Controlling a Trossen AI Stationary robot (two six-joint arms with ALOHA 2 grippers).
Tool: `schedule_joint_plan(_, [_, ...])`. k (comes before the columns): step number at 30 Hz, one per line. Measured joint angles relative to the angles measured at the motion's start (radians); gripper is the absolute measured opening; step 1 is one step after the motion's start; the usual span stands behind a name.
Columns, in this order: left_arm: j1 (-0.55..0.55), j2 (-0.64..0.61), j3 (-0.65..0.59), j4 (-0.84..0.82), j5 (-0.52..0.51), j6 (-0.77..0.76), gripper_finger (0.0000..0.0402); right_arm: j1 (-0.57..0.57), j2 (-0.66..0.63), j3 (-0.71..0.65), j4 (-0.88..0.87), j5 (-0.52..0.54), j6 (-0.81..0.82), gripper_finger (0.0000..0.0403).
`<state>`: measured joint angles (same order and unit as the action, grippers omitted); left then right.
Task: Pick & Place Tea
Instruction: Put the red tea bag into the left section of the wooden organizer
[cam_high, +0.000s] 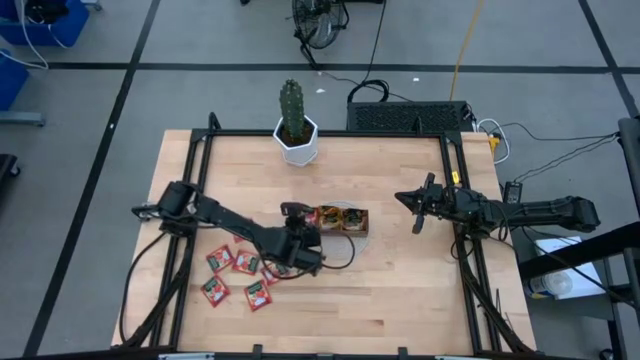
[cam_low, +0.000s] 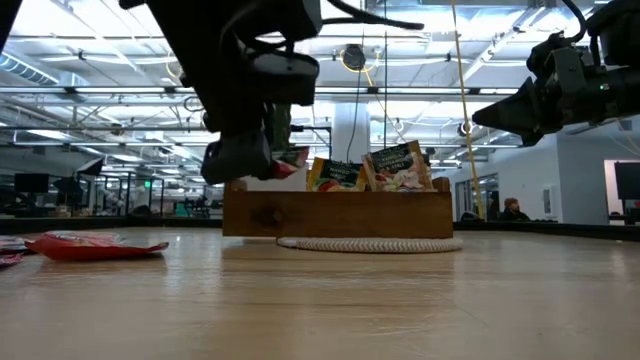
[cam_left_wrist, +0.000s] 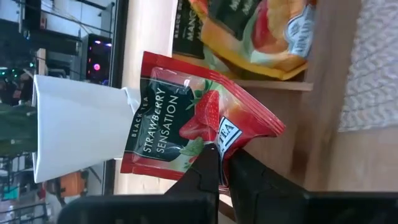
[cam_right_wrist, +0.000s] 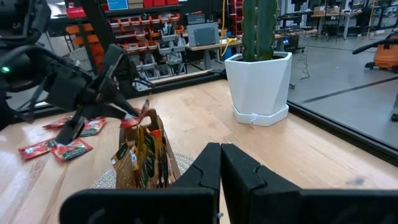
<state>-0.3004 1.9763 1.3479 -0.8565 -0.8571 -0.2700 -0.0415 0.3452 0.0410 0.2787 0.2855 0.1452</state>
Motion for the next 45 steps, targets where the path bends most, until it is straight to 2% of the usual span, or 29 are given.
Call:
schedule_joint_plan(3, [0.018, 0.002, 0.0, -0.005, 0.022, -0.001, 0.0028, 0.0, 0.0, 0.0, 0.0, 0.0, 0.0, 0.0])
schedule_joint_plan(11, [0.075, 0.001, 0.0, -0.006, 0.133, -0.03, 0.0119, 0.0, 0.0, 0.0, 0.0, 0.0, 0.0, 0.0])
schedule_joint_plan(19, [0.08, 0.001, 0.0, -0.006, 0.142, -0.046, 0.017, 0.0, 0.0, 0.0, 0.0, 0.0, 0.0, 0.0])
schedule_joint_plan(27, [0.063, 0.001, 0.0, -0.006, 0.141, -0.039, 0.0196, 0.0, 0.0, 0.0, 0.0, 0.0, 0.0, 0.0])
schedule_joint_plan(39, [0.064, 0.0, 0.0, -0.006, 0.126, -0.02, 0.021, 0.0, 0.0, 0.0, 0.0, 0.0, 0.0, 0.0])
schedule_joint_plan(45, [0.059, -0.047, 0.0, -0.007, 0.1, -0.013, 0.0235, 0.0, 0.0, 0.0, 0.0, 0.0, 0.0, 0.0])
